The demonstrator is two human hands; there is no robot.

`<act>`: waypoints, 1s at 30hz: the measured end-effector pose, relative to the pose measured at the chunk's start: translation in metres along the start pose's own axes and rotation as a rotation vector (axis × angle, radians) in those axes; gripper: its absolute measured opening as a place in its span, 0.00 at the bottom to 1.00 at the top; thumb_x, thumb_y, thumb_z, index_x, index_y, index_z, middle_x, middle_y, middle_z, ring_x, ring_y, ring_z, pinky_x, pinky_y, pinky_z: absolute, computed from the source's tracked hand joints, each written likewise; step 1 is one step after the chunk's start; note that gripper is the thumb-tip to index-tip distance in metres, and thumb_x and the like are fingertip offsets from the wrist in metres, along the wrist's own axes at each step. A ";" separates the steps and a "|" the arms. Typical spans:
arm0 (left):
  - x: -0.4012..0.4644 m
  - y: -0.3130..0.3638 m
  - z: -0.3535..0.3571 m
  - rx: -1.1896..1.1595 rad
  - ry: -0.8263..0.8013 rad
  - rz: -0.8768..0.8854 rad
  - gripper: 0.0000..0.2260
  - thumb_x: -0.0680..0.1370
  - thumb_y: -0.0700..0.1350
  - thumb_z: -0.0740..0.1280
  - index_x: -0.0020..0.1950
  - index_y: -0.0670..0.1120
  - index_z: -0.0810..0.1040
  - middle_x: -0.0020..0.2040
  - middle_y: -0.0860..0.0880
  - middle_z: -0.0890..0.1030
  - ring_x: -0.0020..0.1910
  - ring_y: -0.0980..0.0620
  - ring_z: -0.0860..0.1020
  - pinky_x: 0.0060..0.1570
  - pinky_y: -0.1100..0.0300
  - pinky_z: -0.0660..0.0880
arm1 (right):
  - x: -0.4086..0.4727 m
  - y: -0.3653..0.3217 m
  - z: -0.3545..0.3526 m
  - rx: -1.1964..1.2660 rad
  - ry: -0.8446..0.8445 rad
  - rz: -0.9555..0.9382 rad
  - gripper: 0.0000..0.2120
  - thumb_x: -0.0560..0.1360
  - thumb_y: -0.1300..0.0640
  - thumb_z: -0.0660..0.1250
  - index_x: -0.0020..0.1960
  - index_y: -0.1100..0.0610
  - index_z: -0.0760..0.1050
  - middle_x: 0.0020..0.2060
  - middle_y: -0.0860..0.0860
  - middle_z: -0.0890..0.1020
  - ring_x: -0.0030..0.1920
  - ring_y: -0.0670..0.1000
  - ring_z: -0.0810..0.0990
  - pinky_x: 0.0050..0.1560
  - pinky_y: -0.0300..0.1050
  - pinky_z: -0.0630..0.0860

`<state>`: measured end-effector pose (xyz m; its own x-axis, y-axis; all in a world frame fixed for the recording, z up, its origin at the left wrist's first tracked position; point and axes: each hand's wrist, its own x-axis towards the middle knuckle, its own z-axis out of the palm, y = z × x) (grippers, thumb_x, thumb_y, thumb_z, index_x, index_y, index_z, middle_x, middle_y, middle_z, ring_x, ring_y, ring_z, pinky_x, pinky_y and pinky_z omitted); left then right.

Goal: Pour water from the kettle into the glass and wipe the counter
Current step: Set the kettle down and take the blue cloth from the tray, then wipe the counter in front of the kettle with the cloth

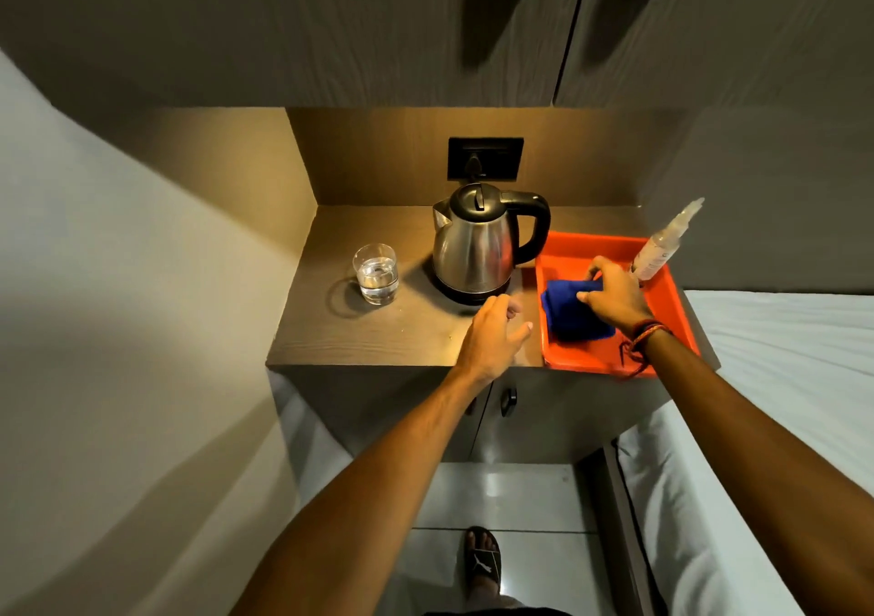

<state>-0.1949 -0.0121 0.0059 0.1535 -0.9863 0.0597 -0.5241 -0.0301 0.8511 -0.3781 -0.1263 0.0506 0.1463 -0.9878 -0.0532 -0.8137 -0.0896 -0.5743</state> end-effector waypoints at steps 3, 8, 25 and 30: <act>-0.006 -0.002 -0.006 -0.174 0.060 -0.156 0.19 0.77 0.51 0.71 0.65 0.45 0.75 0.60 0.48 0.79 0.56 0.53 0.77 0.55 0.57 0.77 | -0.014 -0.028 -0.010 0.039 0.137 -0.199 0.10 0.69 0.66 0.67 0.46 0.56 0.71 0.43 0.55 0.80 0.43 0.56 0.76 0.42 0.48 0.72; -0.014 -0.007 -0.029 -0.532 0.100 -0.343 0.24 0.78 0.56 0.69 0.70 0.47 0.72 0.63 0.47 0.80 0.57 0.51 0.80 0.53 0.51 0.80 | -0.036 -0.083 0.009 0.298 0.038 -0.361 0.08 0.70 0.64 0.70 0.48 0.57 0.76 0.42 0.51 0.81 0.42 0.50 0.77 0.41 0.41 0.72; -0.005 -0.079 -0.101 0.176 0.370 -0.629 0.14 0.77 0.48 0.72 0.59 0.42 0.80 0.58 0.44 0.80 0.55 0.45 0.79 0.49 0.54 0.75 | -0.061 -0.087 0.189 -0.184 -0.091 -0.489 0.26 0.81 0.50 0.62 0.76 0.57 0.63 0.74 0.61 0.67 0.75 0.62 0.65 0.73 0.60 0.68; 0.031 -0.098 -0.140 0.086 0.530 -0.556 0.43 0.66 0.45 0.82 0.76 0.43 0.64 0.74 0.41 0.69 0.73 0.40 0.67 0.69 0.43 0.72 | -0.059 -0.062 0.207 -0.382 -0.173 -0.585 0.31 0.83 0.38 0.42 0.81 0.50 0.43 0.81 0.55 0.49 0.81 0.58 0.46 0.80 0.59 0.51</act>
<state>-0.0216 -0.0169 -0.0023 0.7822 -0.6142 -0.1044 -0.3128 -0.5321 0.7868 -0.2200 -0.0358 -0.0796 0.6797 -0.7329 0.0288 -0.7101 -0.6674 -0.2244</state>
